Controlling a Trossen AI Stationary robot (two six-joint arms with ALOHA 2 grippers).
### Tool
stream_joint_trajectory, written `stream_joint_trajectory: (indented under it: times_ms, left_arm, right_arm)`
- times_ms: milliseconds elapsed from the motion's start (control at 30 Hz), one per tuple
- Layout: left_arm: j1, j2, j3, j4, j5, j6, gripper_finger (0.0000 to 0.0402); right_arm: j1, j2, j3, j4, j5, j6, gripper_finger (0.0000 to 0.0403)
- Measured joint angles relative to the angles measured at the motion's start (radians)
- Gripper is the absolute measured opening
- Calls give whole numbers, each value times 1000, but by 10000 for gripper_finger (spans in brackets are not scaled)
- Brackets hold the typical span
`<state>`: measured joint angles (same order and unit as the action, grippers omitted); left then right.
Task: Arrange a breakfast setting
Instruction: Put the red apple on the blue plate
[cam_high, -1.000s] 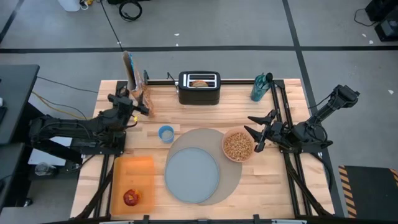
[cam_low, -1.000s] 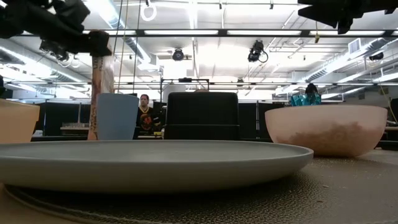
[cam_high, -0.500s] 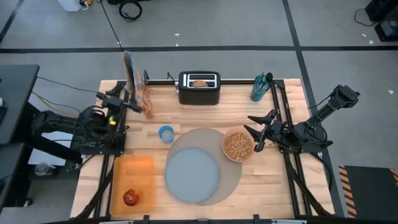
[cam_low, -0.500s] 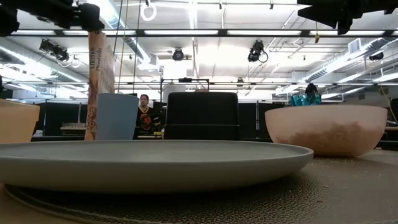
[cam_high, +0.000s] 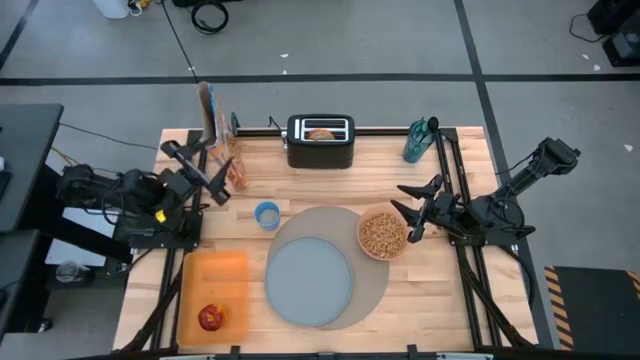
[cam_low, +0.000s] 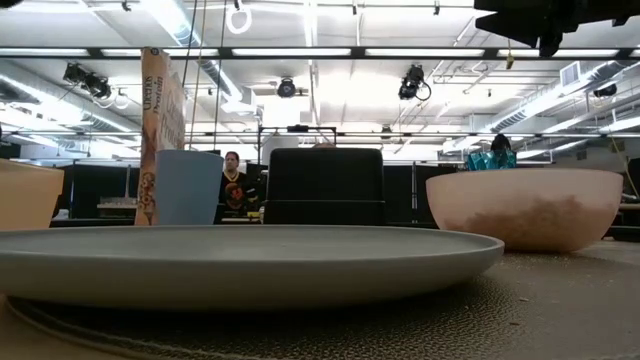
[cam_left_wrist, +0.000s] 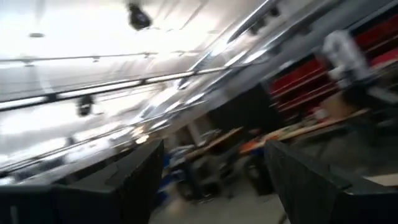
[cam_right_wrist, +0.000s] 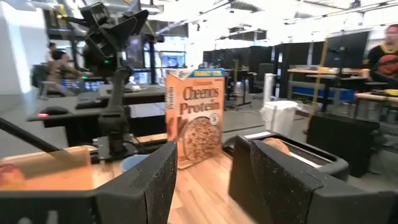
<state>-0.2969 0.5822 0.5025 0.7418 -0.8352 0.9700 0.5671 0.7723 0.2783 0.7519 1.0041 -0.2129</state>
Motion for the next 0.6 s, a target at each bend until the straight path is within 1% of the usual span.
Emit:
stream_joint_trajectory:
  times_ms: [67,167,233,300,400,433,500,600]
  left_arm:
    - [-14,6,27,-79,23,-96,286]
    - [-24,10,49,-265,56,-291,286]
    - [-28,14,56,-384,121,-397,286]
    - [-28,15,57,-470,229,-480,286]
    - [-28,27,58,-539,417,-583,286]
    - [-28,35,58,-548,456,-612,286]
    - [-29,58,58,-551,484,-677,286]
    - [-27,90,58,-552,478,-715,286]
  right_arm:
    - [-12,0,0,-13,-36,22,211]
    - [-29,0,0,-64,-78,67,211]
    - [-44,0,0,-108,-87,111,211]
    - [-55,0,0,-151,-95,163,211]
    - [-71,0,0,-233,-159,248,211]
    - [-78,0,0,-257,-186,281,211]
    - [-86,0,0,-305,-221,342,211]
    - [-87,0,0,-351,-218,382,211]
